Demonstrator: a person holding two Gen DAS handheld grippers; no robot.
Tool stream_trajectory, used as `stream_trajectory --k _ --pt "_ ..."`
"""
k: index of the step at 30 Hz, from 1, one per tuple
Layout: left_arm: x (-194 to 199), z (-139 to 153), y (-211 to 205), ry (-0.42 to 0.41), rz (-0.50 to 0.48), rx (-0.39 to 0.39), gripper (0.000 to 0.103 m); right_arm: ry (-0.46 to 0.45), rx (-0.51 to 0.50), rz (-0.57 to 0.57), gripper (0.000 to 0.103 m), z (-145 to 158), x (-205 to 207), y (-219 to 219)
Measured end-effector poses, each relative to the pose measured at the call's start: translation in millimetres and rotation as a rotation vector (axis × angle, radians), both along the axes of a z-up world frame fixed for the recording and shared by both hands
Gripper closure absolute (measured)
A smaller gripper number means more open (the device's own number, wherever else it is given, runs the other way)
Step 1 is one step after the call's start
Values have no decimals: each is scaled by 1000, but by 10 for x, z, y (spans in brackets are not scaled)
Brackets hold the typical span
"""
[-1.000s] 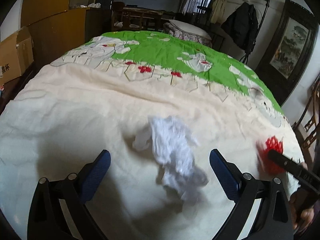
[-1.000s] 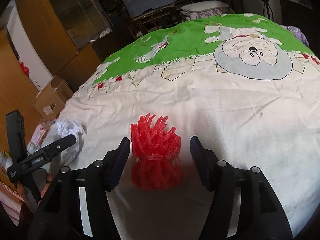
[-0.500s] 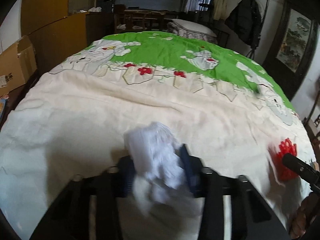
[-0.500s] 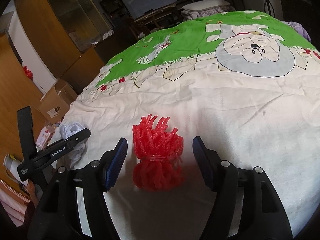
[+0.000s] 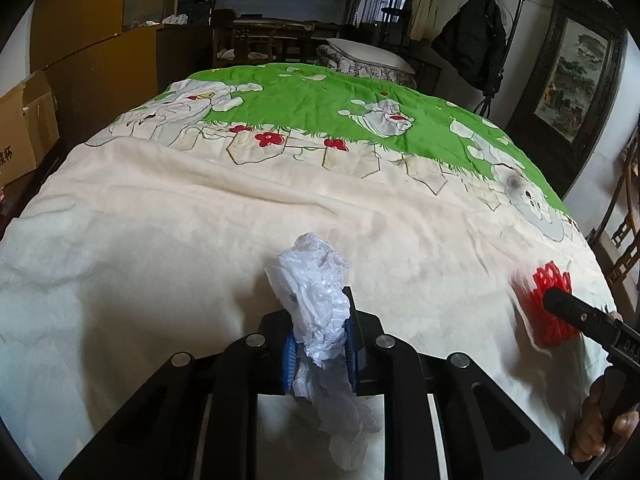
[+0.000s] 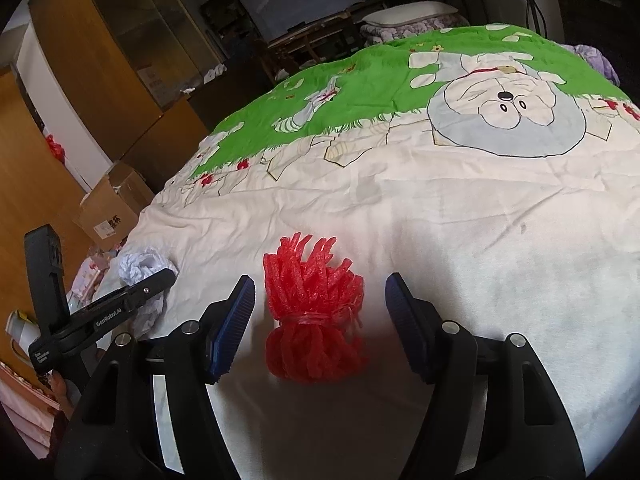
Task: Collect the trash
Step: 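Grasp the red mesh bundle with the right tool while the left tool holds the bag, then carry bag and red mesh to the red wastebasket and open both tools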
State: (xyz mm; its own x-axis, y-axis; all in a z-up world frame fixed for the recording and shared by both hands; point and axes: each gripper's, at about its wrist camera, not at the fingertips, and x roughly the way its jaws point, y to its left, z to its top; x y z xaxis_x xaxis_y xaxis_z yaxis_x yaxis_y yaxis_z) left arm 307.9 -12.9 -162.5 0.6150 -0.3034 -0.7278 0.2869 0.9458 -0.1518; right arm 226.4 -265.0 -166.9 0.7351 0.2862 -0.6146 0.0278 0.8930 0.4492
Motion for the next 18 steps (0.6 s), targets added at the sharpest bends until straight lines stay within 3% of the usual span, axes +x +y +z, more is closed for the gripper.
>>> stream_trajectory --k 3,6,7,13,18 --pt "-75 8 -11 0 4 3 83 6 -47 12 42 22 19 71" --pt "-185 34 -24 -3 3 6 83 19 -89 25 65 32 7 145" --pt "-247 54 -16 -4 0 1 83 12 -93 19 67 44 -25 145" --pt "-593 268 44 -50 1 21 83 -40 -73 11 68 189 -355 258" --pt "-923 672 139 -140 25 24 83 -111 -64 40 68 499 -588 385"
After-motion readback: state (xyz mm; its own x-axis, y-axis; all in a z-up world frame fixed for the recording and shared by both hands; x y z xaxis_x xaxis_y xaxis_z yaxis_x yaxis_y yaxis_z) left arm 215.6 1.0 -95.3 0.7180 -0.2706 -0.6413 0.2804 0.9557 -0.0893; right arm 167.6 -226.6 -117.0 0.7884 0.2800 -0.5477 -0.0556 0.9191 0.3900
